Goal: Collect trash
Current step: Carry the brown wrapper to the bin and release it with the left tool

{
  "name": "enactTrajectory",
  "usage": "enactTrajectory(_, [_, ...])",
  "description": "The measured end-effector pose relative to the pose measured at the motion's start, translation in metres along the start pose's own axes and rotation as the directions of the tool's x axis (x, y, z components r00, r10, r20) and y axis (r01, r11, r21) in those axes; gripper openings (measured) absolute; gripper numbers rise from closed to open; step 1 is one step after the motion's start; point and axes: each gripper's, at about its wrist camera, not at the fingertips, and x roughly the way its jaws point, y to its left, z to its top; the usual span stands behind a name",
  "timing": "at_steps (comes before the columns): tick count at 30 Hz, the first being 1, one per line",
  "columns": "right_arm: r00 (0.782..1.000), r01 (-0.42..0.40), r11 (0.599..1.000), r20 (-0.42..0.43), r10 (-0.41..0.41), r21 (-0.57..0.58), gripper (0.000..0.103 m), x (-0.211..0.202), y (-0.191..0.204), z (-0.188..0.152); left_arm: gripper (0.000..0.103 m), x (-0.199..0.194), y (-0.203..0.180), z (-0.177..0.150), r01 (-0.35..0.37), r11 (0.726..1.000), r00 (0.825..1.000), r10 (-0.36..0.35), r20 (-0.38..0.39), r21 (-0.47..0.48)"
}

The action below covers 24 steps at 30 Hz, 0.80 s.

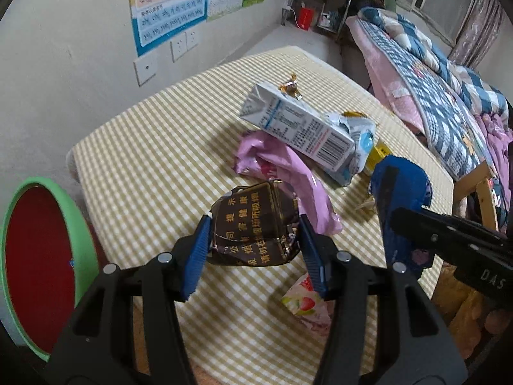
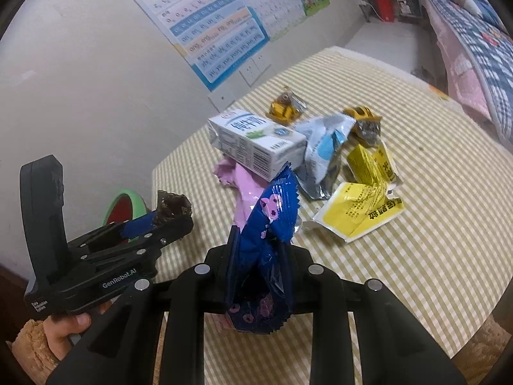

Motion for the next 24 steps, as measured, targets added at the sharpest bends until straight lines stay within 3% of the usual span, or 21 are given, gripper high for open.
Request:
enactTrajectory(13, [0.998,0.013,1.000,0.055,-0.013,-0.017,0.024,-0.010,0.005,-0.002,0.052,-0.028,0.015,-0.007,-0.027,1.000,0.999,0.027,0.047,-0.012])
enactTrajectory(24, [0.999,0.012,0.999,0.049,-0.010,-0.035,0.025,-0.008,0.018,-0.009,0.052,-0.042,0.034,-0.013,-0.030,0.998,0.997,0.034,0.072,-0.049])
